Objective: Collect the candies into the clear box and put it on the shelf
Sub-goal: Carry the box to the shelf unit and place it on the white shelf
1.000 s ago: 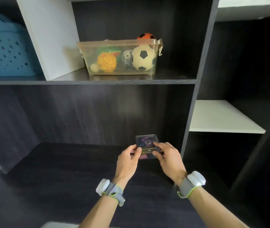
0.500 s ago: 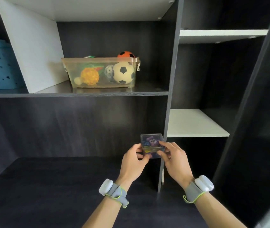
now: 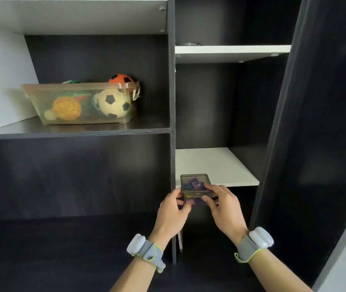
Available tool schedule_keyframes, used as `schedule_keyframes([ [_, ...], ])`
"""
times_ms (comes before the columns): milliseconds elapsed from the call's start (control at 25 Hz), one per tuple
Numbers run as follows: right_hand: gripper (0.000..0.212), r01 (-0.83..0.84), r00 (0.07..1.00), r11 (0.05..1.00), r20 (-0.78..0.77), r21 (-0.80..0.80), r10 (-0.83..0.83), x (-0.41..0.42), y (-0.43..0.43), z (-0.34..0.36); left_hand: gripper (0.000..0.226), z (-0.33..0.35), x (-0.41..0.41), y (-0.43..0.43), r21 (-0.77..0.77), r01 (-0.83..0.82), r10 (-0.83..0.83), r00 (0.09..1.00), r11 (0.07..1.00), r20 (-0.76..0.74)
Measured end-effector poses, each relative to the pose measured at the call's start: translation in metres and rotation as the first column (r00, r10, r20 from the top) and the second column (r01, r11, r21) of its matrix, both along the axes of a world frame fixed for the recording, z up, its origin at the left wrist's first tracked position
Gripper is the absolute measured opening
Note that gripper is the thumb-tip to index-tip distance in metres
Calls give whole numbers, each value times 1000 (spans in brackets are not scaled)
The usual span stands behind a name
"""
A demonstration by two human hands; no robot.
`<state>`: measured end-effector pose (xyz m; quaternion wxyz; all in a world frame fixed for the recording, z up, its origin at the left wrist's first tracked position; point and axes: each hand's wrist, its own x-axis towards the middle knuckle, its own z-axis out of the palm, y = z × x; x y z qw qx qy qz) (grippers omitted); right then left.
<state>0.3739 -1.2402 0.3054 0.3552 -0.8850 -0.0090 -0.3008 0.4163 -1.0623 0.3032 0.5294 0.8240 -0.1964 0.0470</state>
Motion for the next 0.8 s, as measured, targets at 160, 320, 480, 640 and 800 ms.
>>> schedule_keyframes([
  [160, 39, -37, 999, 999, -5, -13, 37, 24, -28, -5, 43, 0, 9, -27, 14, -47, 48, 999, 999, -16],
  [320, 37, -92, 996, 996, 13, -20, 92, 53, -47, -8, 44, 2, 19, -44, 12, -115, 116, 993, 993, -19],
  [480, 38, -129, 992, 992, 16, -16, 129, 73, -54, -11, 44, 4, 26, -52, 54, -153, 154, 988, 987, -16],
  [640, 39, -125, 992, 992, 16, -13, 125, 93, -56, -12, 45, 4, 41, -57, 102, -160, 160, 987, 982, 5],
  [800, 36, -94, 995, 995, 15, -14, 94, 112, -58, -10, 53, 4, 59, -65, 192, -176, 163, 983, 966, 82],
])
